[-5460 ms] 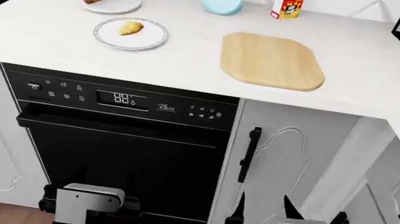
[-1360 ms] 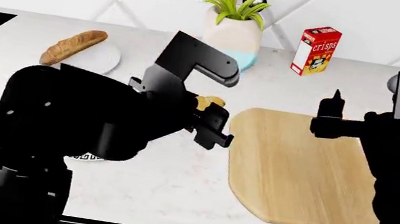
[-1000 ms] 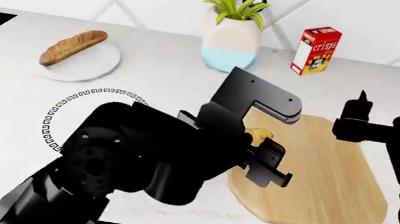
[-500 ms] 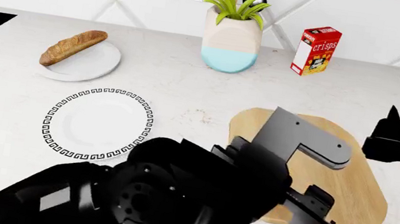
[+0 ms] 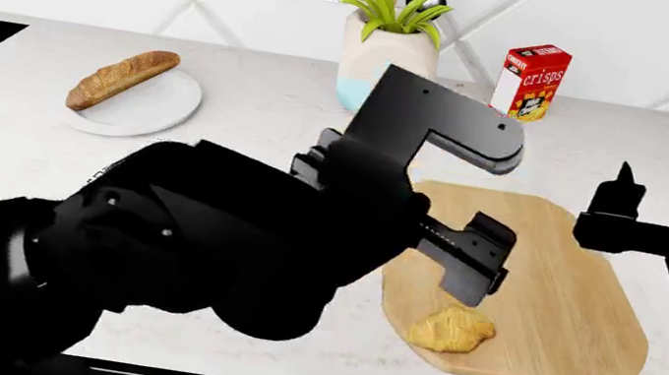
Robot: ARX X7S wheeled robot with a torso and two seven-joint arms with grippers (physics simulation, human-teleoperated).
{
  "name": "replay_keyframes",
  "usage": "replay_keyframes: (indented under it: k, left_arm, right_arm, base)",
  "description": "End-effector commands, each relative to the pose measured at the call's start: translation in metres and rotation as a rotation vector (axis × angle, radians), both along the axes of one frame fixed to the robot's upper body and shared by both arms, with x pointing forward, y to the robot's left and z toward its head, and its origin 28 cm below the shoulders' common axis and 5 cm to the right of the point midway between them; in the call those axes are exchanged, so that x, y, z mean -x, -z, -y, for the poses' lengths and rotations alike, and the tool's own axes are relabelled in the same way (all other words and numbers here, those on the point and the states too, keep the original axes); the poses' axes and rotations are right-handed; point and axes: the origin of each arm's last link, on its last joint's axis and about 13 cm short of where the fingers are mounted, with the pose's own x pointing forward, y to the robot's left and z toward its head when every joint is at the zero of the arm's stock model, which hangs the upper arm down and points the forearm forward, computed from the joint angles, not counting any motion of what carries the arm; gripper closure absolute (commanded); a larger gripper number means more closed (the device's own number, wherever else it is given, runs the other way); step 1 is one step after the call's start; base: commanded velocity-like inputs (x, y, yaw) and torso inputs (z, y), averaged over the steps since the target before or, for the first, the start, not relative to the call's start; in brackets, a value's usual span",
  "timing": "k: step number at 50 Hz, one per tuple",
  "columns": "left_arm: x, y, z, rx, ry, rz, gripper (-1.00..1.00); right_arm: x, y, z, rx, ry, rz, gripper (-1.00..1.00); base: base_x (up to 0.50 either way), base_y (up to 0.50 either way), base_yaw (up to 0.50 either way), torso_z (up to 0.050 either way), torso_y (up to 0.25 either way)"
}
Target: From the different types of pastries on the counter, select a croissant and place it on the cutting board. Then retrieve a jar of jam from the cabinet and place it alongside the croissant on the cutting board.
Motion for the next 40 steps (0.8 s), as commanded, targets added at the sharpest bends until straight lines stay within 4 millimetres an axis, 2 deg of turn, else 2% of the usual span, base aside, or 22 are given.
replay_keyframes:
  k: [1,8,17,22,27,34,40]
  left_arm:
    - [-0.001,-0.034,-0.066,0.046,-0.087,0.146,-1.00]
    - [0.002,-0.023,-0.124,0.137,-0.189,0.234,-1.00]
    - [-0.006,0.015,-0.171,0.186,-0.298,0.274,-1.00]
    - [-0.006,0.032,-0.188,0.190,-0.389,0.297,-1.00]
    - [0.000,0.035,-0.199,0.225,-0.434,0.312,-1.00]
    - [0.018,0.035,-0.205,0.244,-0.420,0.340,-1.00]
    - [0.030,0.041,-0.206,0.240,-0.414,0.350,-1.00]
  right_arm:
    - [-0.008,-0.004,-0.015,0.011,-0.030,-0.003,-1.00]
    - [-0.011,-0.012,-0.029,0.024,-0.082,0.030,-1.00]
    - [-0.017,-0.031,-0.050,0.063,-0.109,0.102,-1.00]
    - [-0.015,-0.056,-0.061,0.060,-0.124,0.193,-1.00]
    - [-0.015,-0.077,-0.070,0.072,-0.137,0.267,-1.00]
    - [-0.026,-0.096,-0.090,0.104,-0.188,0.314,-1.00]
    - [-0.029,-0.112,-0.099,0.140,-0.188,0.369,-1.00]
  base:
    - [0.00,0.00,0.00,0.000,0.000]
    - [0.00,0.00,0.00,0.000,0.000]
    - [0.00,0.00,0.00,0.000,0.000]
    - [0.00,0.00,0.00,0.000,0.000]
    - [0.00,0.00,0.00,0.000,0.000]
    - [0.00,0.00,0.00,0.000,0.000]
    - [0.00,0.00,0.00,0.000,0.000]
